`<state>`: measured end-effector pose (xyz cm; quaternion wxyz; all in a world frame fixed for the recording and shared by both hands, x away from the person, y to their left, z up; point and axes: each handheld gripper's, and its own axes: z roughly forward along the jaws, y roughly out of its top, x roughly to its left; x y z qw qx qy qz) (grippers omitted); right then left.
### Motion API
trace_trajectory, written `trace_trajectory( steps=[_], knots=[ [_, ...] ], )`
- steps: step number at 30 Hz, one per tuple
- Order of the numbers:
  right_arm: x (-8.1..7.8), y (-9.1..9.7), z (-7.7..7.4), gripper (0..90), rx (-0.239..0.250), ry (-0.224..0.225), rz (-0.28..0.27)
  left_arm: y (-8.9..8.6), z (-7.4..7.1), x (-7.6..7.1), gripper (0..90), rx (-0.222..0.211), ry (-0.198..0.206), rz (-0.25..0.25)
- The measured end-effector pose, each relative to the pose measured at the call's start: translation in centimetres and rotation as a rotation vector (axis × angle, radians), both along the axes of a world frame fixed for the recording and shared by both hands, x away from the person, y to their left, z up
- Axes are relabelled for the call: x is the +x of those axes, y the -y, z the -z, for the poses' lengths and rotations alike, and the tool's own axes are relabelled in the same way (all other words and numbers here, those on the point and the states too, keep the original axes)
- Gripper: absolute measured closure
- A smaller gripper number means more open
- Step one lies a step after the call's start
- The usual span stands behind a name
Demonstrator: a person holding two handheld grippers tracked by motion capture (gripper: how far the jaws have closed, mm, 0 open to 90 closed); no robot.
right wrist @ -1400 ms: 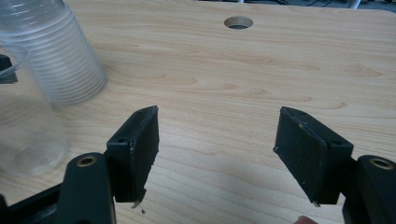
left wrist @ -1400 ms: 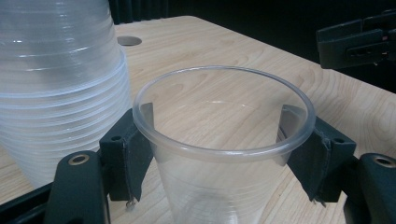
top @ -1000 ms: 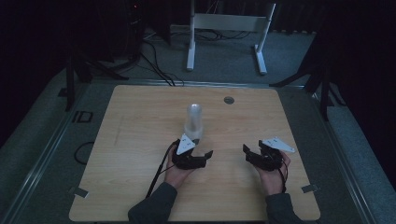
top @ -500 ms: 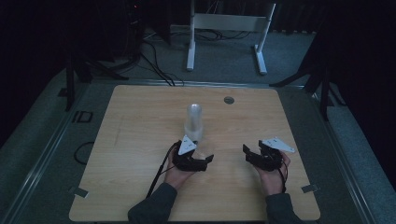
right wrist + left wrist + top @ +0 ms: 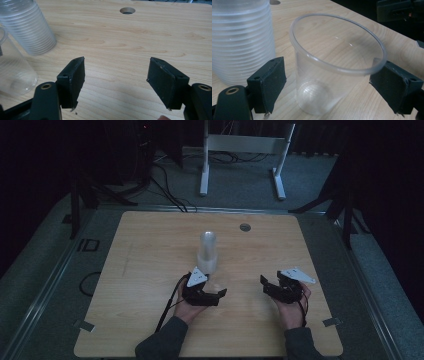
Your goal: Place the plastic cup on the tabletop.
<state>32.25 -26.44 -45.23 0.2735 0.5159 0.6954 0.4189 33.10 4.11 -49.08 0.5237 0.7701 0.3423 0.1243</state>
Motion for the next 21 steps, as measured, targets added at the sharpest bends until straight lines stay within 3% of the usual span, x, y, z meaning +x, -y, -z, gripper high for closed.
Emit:
trace_trajectory(
  steps=[5, 21],
  knots=[
    [-0.01, 0.04, -0.03, 29.9, 0.000, 0.001, 0.000, -0.20, 0.39, -0.18, 14.5, -0.008, -0.019, 0.018],
    [0.03, 0.14, -0.02, 29.7, 0.001, 0.002, 0.002, -0.65, 0.70, -0.47, 14.5, -0.017, -0.026, 0.003]
  ],
)
